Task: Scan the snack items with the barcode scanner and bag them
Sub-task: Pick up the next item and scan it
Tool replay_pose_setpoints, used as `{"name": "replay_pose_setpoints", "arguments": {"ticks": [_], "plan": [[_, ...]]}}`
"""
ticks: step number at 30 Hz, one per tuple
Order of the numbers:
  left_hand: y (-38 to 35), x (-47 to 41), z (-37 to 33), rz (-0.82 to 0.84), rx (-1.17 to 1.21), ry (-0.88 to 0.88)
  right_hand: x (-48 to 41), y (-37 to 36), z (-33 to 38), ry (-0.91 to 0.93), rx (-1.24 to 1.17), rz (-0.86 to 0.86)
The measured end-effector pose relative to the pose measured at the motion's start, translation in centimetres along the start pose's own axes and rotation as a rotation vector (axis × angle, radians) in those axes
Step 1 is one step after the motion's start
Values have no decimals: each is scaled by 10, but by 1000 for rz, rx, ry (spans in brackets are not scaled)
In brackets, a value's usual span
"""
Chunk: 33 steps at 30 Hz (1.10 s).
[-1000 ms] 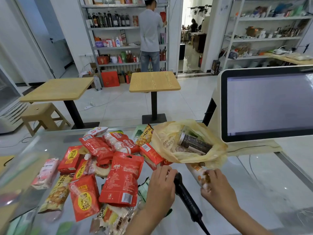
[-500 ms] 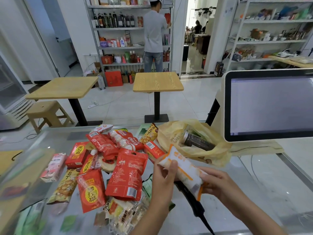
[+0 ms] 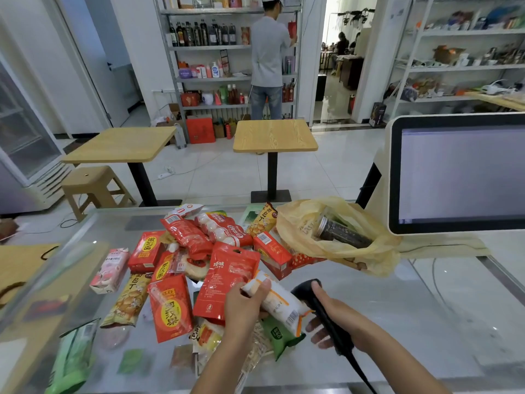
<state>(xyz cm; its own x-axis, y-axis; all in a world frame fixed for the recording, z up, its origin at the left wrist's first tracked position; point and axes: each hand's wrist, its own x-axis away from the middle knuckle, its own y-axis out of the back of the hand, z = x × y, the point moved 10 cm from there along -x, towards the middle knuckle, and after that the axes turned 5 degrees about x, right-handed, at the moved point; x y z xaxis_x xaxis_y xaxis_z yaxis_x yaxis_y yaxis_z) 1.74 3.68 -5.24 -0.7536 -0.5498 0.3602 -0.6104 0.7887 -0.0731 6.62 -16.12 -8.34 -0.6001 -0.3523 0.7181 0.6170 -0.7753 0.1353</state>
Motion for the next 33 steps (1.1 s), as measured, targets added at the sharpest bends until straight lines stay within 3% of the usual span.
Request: {"name": "replay_pose_setpoints", "arguments": {"ticks": [8,13,16,17,19,20,23,26,29,33], "plan": [[-29,-26,-10,26,-385,-119,34,54,19,54,91,-285],[-68,-27,-14,152,-576,-200,70,68,35,85,66,-214],[-87,-24,-10,227,-912,-276,83,71,34,80,-2,-173],[-88,-21,-14,188,-1027,-345,85,74,32,79,-14,-182],[-93,-4,-36,21,-1236,-680,86,81,25,58,-35,-221],[-100,8,-40,17,-1274,-840,86,84,21,41,-41,-242],[-127,36,-23,234,-1254,-1248,87,93,16,3,-10,-296],[-140,32,7,486,-1402,-1190,90,99,18,-16,71,-331],[-147,15,15,605,-1465,-998,94,102,25,-30,162,-343],[-153,5,16,656,-1450,-956,106,107,45,-23,302,-352]]}}
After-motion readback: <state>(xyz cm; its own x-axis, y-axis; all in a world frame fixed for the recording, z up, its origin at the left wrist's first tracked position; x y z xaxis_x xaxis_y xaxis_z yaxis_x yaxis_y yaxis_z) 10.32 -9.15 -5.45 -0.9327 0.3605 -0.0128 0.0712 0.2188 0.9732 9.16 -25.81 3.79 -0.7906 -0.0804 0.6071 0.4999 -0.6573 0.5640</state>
